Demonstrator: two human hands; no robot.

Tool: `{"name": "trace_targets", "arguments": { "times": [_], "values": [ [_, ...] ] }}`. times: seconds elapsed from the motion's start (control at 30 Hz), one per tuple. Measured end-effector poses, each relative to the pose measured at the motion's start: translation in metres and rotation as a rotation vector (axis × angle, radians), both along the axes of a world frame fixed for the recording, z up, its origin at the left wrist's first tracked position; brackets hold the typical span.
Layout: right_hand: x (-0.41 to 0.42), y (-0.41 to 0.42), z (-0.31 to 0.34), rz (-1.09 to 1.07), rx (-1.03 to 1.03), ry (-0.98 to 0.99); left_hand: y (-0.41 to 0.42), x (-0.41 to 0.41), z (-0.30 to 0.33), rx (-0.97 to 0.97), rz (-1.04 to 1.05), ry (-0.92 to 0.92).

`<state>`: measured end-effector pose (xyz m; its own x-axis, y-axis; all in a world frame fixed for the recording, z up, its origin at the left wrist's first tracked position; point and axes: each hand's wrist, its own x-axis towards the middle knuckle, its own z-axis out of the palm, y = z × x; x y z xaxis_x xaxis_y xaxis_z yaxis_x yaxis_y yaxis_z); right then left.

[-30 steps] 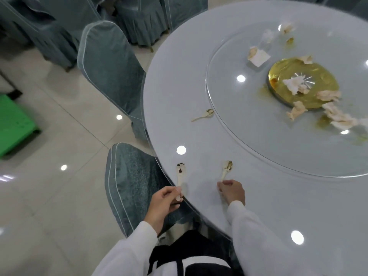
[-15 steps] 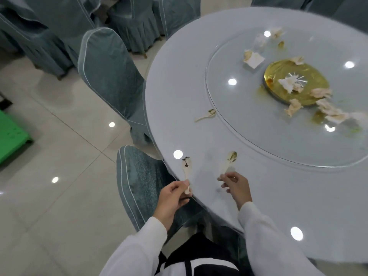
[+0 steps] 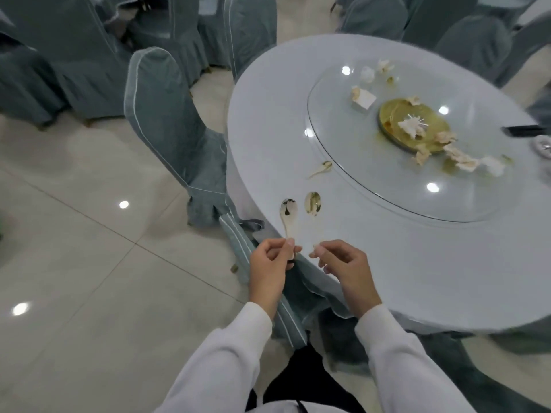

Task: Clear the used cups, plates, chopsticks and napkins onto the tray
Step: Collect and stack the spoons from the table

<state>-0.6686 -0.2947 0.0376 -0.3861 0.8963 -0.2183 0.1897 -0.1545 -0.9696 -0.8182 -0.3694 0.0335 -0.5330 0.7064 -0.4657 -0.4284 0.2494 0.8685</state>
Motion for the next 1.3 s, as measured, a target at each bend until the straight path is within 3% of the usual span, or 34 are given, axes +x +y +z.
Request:
{"name": "trace_targets", "arguments": {
  "times": [0.27,0.7,0.93,1.13,1.3],
  "values": [
    [-0.073,-0.052,-0.003,0.116,-0.053,-0.068,-0.05,-0.054,0.006,0.035,0.121,-0.118],
    [-0.186,-0.059,0.002,0.22,-0.168,-0.026,-0.074,-0.139,0.008,0.136,0.302,-0.317],
    [-0.236,-0.023,-0.012,0.278,-0.258,-0.015,-0.045,-0.186,0.001,0.122,0.28,-0.335],
    [-0.275,0.038,-0.016,0.302,-0.213,-0.066,0.01,-0.237,-0.005,0.07,0.195,-0.361],
    [-0.282,0.093,-0.026,0.127,-0.187,-0.068,0.072,-0.263,-0.003,0.028,0.095,-0.389]
  ]
}}
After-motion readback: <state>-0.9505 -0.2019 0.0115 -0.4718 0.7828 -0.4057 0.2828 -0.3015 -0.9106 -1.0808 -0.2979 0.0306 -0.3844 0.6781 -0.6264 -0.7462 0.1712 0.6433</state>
